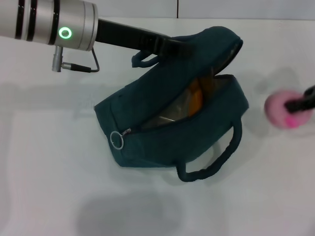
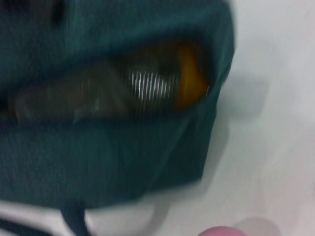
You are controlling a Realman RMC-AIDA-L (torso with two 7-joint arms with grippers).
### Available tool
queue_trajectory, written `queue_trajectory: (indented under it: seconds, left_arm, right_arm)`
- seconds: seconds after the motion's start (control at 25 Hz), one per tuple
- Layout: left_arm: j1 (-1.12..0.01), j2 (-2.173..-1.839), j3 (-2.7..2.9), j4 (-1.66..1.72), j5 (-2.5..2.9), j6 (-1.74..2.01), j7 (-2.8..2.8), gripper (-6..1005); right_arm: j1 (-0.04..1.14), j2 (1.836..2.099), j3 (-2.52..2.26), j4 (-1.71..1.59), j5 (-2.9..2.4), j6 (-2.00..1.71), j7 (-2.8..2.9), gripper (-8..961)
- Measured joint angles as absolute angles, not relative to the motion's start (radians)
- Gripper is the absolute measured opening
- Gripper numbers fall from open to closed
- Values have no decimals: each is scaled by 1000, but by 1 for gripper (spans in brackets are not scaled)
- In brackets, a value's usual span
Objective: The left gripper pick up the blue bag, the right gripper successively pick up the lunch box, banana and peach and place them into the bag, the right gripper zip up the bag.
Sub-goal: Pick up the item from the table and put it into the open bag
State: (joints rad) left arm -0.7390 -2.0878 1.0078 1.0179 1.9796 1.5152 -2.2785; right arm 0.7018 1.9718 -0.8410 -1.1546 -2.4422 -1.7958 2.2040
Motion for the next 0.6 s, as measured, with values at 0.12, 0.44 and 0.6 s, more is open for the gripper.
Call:
queue_trajectory:
  seconds: [0.12, 0.44, 0.6]
  left_arm:
    - [-741, -2088, 1009, 1020, 1974, 1518, -2284, 64]
    - [-755, -2085, 1009, 1026, 1972, 1519, -2308, 64]
    - [-764, -2085, 1009, 1026, 1972, 1519, -2316, 64]
  right_arm:
    - [658, 1953, -740, -1181, -2300, -1808, 2158, 273]
    - [555, 1934, -718, -1179, -1839, -1844, 1926, 206]
    - [580, 1959, -749, -1127, -1818, -1856, 1853, 176]
